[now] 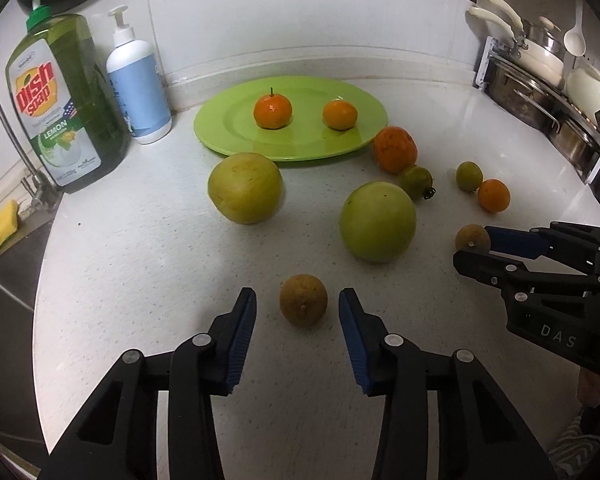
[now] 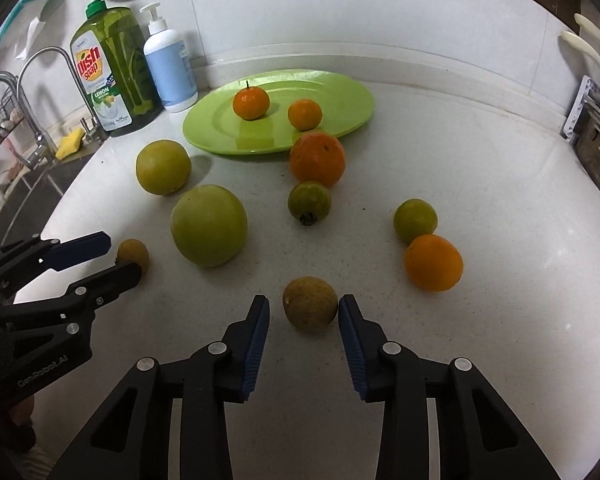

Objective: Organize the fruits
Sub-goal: 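Grasp a brown kiwi with the left tool while the right tool grasps another kiwi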

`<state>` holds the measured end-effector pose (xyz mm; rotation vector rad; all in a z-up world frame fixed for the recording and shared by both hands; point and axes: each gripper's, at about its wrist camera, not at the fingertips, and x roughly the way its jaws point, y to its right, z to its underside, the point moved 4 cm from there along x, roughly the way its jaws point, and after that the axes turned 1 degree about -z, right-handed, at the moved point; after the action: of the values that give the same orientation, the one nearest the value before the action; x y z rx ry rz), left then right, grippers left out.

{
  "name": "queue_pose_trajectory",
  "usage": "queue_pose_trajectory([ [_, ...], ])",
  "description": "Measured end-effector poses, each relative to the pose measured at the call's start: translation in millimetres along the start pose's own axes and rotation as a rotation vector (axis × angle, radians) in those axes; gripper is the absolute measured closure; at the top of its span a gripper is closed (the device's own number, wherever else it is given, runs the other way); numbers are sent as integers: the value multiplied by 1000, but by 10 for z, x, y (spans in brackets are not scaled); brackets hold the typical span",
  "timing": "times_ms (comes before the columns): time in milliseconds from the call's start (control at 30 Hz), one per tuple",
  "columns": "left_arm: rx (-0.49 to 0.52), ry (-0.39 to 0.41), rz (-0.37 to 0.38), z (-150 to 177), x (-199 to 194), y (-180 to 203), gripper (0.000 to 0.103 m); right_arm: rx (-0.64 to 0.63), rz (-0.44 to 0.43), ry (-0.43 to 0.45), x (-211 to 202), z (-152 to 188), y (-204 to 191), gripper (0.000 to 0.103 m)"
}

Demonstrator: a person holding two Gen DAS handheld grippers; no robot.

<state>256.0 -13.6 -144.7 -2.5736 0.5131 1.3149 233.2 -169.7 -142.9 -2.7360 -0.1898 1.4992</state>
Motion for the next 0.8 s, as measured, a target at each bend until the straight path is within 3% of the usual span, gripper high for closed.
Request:
queue_pose_trajectory([
  [400, -18, -28, 16, -7, 90, 9, 77, -5, 0, -10, 58, -17, -6, 73],
  [800, -18, 5, 17, -45, -14, 10, 77, -41, 2, 23, -31, -41, -78, 73],
])
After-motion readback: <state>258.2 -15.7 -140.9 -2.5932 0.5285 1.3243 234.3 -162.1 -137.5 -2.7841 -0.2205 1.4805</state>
